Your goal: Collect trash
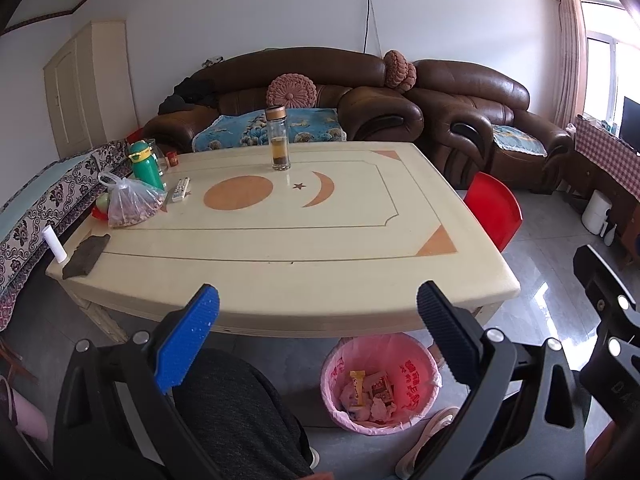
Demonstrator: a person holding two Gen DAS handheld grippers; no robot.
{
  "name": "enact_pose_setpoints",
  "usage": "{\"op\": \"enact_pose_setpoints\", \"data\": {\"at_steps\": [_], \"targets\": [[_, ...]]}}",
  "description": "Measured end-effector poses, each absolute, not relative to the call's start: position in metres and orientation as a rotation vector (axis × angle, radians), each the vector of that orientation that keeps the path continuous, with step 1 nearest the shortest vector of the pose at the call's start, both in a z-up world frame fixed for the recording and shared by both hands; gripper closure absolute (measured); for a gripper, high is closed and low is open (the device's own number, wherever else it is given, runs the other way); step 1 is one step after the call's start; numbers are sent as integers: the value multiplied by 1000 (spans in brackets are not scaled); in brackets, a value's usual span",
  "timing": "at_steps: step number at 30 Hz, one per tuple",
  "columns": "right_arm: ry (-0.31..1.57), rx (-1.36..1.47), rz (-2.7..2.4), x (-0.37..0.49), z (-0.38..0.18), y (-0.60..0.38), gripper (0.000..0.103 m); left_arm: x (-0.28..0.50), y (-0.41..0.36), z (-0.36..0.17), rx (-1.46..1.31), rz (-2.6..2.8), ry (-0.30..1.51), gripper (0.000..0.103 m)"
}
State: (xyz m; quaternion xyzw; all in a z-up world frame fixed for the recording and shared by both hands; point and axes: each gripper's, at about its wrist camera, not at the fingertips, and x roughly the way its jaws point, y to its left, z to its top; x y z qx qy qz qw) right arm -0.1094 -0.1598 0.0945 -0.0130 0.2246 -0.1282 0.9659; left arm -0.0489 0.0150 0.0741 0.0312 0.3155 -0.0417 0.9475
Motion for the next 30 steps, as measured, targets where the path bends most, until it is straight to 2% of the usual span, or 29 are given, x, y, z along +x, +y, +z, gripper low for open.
{"op": "enact_pose_setpoints", "data": {"at_steps": [30], "targets": [[460, -30, -273, -107, 92, -168, 7, -45, 18, 69, 47, -75, 673, 6]]}}
